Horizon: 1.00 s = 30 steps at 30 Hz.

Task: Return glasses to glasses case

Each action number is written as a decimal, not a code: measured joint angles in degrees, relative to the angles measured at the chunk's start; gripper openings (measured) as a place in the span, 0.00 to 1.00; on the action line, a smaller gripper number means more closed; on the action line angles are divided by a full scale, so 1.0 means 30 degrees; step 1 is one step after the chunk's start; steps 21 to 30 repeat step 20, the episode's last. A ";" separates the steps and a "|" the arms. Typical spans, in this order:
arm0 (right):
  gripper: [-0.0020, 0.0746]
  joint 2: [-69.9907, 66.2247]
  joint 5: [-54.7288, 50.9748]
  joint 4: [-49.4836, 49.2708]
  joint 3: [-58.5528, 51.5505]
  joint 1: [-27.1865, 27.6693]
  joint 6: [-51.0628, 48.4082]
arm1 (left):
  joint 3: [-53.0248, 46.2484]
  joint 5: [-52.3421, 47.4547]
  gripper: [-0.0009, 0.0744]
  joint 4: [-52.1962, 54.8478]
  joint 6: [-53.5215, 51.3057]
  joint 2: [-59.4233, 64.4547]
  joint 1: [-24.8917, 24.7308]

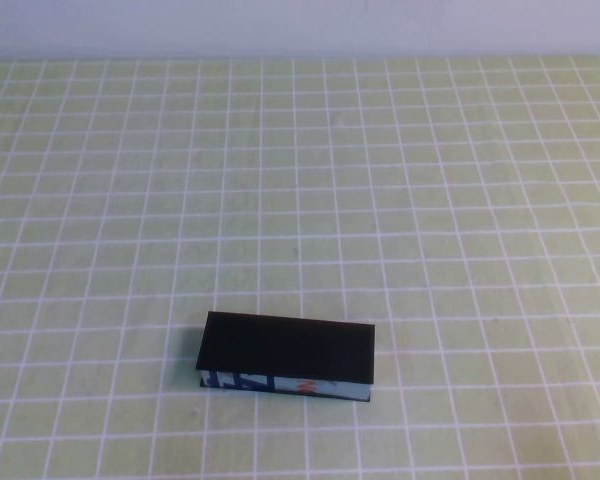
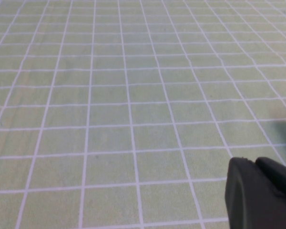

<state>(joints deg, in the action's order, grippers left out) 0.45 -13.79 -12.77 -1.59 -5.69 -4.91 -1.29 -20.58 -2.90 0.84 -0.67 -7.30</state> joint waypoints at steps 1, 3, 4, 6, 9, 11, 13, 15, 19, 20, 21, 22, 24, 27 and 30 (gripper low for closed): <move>0.00 0.0000 -0.0291 0.0105 0.0000 0.0048 0.0000 | 0.0000 0.0000 0.01 0.0000 0.0000 0.0000 0.0000; 0.00 0.0000 -0.0972 0.0436 0.0000 0.0171 0.0000 | 0.0000 0.0000 0.01 0.0000 0.0000 -0.0028 0.0000; 0.00 0.0000 -0.1203 0.0577 0.0000 0.0171 0.0000 | 0.0000 0.0000 0.01 0.0000 0.0000 -0.0028 0.0000; 0.00 0.0000 -0.1368 0.0997 0.0000 0.0171 -0.0085 | 0.0000 0.0000 0.01 0.0000 0.0000 -0.0028 0.0000; 0.00 0.0000 -0.1416 0.1255 0.0000 0.0171 -0.0486 | 0.0000 0.0000 0.01 0.0000 0.0000 -0.0028 0.0000; 0.00 0.0000 -0.1428 0.1333 0.0000 0.0171 -0.0489 | 0.0000 0.0000 0.01 0.0000 0.0000 -0.0028 0.0000; 0.00 0.0000 -0.1460 0.1333 0.0000 0.0171 -0.0489 | 0.0000 0.0000 0.01 0.0000 0.0000 -0.0028 0.0000; 0.00 0.0000 -0.1460 0.1346 0.0000 0.0171 -0.0489 | 0.0000 0.0000 0.01 0.0000 0.0000 -0.0028 0.0000; 0.00 0.0000 -0.1460 0.1346 0.0000 0.0171 -0.0489 | 0.0000 0.0000 0.01 0.0000 0.0000 -0.0028 0.0000; 0.00 0.0000 -0.1460 0.1346 0.0000 0.0171 -0.0489 | 0.0000 0.0000 0.01 0.0000 0.0000 -0.0028 0.0000; 0.00 0.0000 -0.1460 0.1346 0.0000 0.0171 -0.0489 | 0.0000 0.0000 0.01 0.0000 0.0000 -0.0028 0.0000; 0.00 0.0000 -0.1460 0.1346 0.0000 0.0171 -0.0489 | 0.0000 0.0000 0.01 0.0000 0.0000 -0.0028 0.0000; 0.00 0.0000 -0.1460 0.1346 0.0000 0.0171 -0.0489 | 0.0000 0.0000 0.01 0.0000 0.0000 -0.0028 0.0000; 0.00 0.0000 -0.1460 0.1346 0.0000 0.0171 -0.0489 | 0.0000 0.0000 0.01 0.0000 0.0000 -0.0028 0.0000; 0.00 0.0000 -0.1460 0.1346 0.0000 0.0171 -0.0489 | 0.0000 0.0000 0.01 0.0000 0.0000 -0.0028 0.0000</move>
